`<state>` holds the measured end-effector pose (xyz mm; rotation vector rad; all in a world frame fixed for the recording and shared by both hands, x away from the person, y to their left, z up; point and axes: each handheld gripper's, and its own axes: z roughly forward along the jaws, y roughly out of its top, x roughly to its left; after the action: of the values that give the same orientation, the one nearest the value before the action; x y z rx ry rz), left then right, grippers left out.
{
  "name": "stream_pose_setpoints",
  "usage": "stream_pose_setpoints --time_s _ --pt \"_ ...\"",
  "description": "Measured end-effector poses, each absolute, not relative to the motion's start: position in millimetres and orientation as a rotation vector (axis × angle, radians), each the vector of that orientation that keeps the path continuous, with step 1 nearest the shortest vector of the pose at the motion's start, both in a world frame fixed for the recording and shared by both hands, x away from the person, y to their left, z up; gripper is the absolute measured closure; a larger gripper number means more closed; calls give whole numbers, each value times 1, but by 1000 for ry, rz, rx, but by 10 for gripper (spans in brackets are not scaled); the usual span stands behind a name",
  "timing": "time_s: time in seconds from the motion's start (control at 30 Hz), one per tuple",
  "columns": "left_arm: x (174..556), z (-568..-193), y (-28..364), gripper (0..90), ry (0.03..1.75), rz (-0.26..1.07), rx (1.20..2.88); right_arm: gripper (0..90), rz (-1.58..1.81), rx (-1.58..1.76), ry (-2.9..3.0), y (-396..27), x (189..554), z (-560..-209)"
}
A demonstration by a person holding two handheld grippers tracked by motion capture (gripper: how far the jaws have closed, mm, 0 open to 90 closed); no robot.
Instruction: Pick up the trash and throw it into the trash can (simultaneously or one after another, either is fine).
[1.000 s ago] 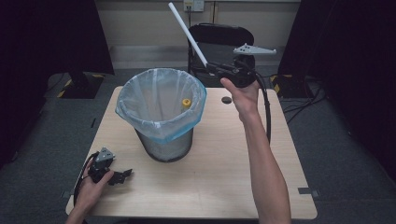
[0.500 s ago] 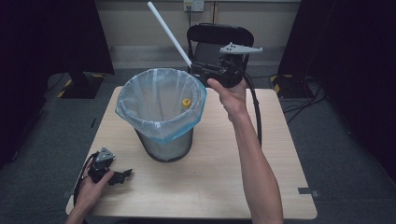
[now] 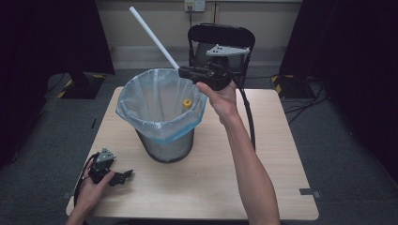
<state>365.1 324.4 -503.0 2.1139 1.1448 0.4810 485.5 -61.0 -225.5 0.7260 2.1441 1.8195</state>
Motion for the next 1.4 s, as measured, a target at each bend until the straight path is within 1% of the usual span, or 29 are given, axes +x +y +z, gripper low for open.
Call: stream_pose_setpoints --time_s 0.33,0.37,0.4,0.43,0.47,0.53,0.57,0.63,0.7,0.77,0.83,1.1,1.17,1.27,1.33,1.4 --pt "365 -503 324 0 1145 480 2114 795 1830 670 2215 -49 486 -228" --pt "365 -503 324 0 1145 481 2114 780 1828 671 2224 -49 486 -229" --pt "365 -503 324 0 1145 481 2114 721 1832 675 2234 -48 487 -230" --pt "365 -503 324 0 1145 481 2114 691 1834 680 2242 -48 488 -230" --pt "365 -503 324 0 1145 481 2114 684 1824 681 2247 -47 488 -231" --pt "365 -503 324 0 1144 480 2114 645 1809 692 2244 -46 489 -232" --pt "365 -503 324 0 1145 481 2114 611 1806 693 2241 -46 489 -232" --pt "365 -503 324 0 1145 481 2114 595 1801 687 2243 -46 489 -232" --pt "365 -503 324 0 1144 480 2114 545 1802 692 2242 -46 490 -232" --pt "365 -503 324 0 1145 481 2114 518 1788 703 2233 -47 491 -232" --pt "365 -503 324 0 1144 480 2114 452 1786 714 2222 -48 492 -232" --pt "365 -503 324 0 1144 480 2114 345 1780 741 2179 -48 493 -232" --pt "365 -503 324 0 1145 481 2113 301 1776 744 2165 -48 494 -232" --pt "365 -503 324 0 1145 481 2114 200 1743 771 2153 -48 495 -232" --pt "365 -503 324 0 1144 480 2114 193 1737 800 2145 -50 496 -232" --pt "365 -503 324 0 1145 481 2114 168 1726 823 2139 -51 497 -232"
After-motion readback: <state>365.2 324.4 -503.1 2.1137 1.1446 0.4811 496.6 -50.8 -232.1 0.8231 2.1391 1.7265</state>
